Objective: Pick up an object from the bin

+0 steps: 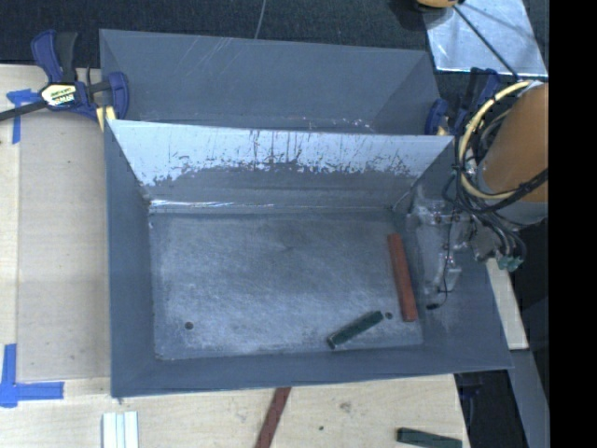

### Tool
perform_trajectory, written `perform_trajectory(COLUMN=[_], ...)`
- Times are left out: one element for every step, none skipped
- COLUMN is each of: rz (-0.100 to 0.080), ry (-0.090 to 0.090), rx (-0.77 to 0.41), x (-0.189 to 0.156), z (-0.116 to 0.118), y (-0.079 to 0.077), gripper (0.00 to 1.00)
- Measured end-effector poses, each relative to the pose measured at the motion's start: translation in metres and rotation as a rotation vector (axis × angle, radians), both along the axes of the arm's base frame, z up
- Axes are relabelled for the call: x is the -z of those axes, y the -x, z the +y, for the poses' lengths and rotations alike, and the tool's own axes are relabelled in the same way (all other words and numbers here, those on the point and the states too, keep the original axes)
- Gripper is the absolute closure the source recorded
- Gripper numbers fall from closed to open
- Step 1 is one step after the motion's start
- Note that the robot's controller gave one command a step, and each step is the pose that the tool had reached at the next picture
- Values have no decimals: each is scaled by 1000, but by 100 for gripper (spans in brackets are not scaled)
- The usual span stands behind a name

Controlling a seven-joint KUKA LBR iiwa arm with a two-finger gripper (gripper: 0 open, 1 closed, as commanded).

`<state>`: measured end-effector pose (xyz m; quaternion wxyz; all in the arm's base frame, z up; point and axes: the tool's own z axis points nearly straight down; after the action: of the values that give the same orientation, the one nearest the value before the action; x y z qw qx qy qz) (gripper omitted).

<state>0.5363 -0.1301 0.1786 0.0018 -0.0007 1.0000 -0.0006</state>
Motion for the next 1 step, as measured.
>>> perform_trajectory(rz=[7], ry=[-2], rx=[-73], x=[-42], z=[12], y=[-10], gripper=[0])
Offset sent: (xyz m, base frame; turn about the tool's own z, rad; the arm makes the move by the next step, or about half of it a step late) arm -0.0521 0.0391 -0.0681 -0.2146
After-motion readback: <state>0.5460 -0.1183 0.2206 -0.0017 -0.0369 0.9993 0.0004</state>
